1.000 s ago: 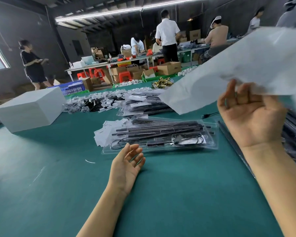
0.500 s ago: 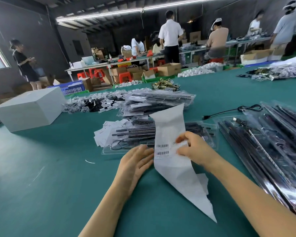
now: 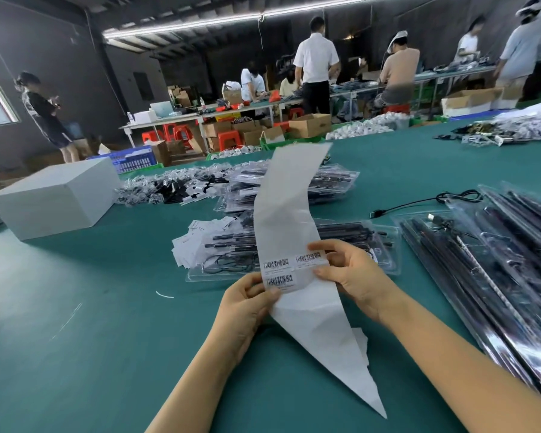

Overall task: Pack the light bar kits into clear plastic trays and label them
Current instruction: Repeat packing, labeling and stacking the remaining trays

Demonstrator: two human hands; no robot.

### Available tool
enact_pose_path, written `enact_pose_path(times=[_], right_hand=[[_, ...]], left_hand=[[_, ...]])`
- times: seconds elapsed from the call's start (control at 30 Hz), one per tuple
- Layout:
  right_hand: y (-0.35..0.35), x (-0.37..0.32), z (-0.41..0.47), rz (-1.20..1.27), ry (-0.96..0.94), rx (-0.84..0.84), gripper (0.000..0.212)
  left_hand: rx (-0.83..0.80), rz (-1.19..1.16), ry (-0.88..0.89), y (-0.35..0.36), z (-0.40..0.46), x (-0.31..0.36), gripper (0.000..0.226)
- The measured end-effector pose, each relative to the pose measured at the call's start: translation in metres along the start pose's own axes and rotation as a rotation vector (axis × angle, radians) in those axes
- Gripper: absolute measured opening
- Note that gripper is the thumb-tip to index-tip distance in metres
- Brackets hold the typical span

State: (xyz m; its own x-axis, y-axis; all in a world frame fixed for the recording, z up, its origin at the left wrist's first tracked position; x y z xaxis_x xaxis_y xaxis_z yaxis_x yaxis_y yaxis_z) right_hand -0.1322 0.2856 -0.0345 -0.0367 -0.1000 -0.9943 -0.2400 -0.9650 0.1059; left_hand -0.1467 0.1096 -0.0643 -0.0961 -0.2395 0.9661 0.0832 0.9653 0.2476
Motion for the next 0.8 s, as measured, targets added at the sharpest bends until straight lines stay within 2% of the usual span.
enact_pose_path(times=[0.13, 0.27, 0.33, 0.43, 0.5, 0.57, 0.6, 0.63, 0.7, 0.8], right_hand=[[-0.004, -0.004, 0.001, -0.044, -0.076, 0.079, 0.028], [0.012, -0.009, -0.01, -0.079, -0.153, -0.016, 0.032], [0.016, -0.007, -0.012, -0.104, -0.134, -0.024, 0.027], [0.016, -0.004, -0.012, -0.286, -0.135, 0.004, 0.022], [0.015, -0.01, -0.015, -0.618, -0.258, 0.086, 0.023], [0.026, -0.029, -0.028, -1.068, -0.562, 0.185, 0.028], [0.037, -0.035, -0.037, -1.207, -0.725, 0.195, 0.028], [0.047, -0.039, -0.046, -1.25, -0.86, 0.186, 0.024], [0.062, -0.04, -0.057, -1.264, -0.988, 0.122, 0.016], [0.067, -0.028, -0.052, -1.209, -0.904, 0.033, 0.039]], left_hand=[[-0.027, -0.056, -0.025, 0.001, 0.0, 0.0, 0.04], [-0.058, -0.088, -0.038, 0.003, -0.001, 0.0, 0.039], [-0.05, -0.091, -0.023, 0.001, 0.0, 0.0, 0.036], [-0.041, -0.081, 0.002, -0.001, 0.001, 0.001, 0.042], [-0.002, -0.062, 0.02, -0.003, 0.002, 0.002, 0.041], [0.044, -0.029, 0.033, -0.005, 0.003, 0.001, 0.037], [0.066, -0.007, 0.036, -0.006, 0.003, 0.0, 0.032], [0.085, 0.012, 0.037, -0.007, 0.003, -0.001, 0.023], [0.122, 0.009, 0.026, -0.009, 0.003, -0.002, 0.014], [0.161, -0.009, -0.001, -0.011, 0.003, -0.002, 0.021]])
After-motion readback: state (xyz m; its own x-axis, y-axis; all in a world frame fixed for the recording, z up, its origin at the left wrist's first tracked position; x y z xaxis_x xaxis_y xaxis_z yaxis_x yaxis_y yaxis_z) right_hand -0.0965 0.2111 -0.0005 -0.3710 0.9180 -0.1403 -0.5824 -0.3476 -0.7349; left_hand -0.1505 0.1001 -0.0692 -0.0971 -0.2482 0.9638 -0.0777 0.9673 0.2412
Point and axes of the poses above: each hand's wrist, its own z-axis towards the middle knuckle, its own y-axis out of the palm, x = y × z, the point moved 9 cm from there along z, towards the middle knuckle, and after that the axes turned 11 degrees about x, right-handed, at the moved point
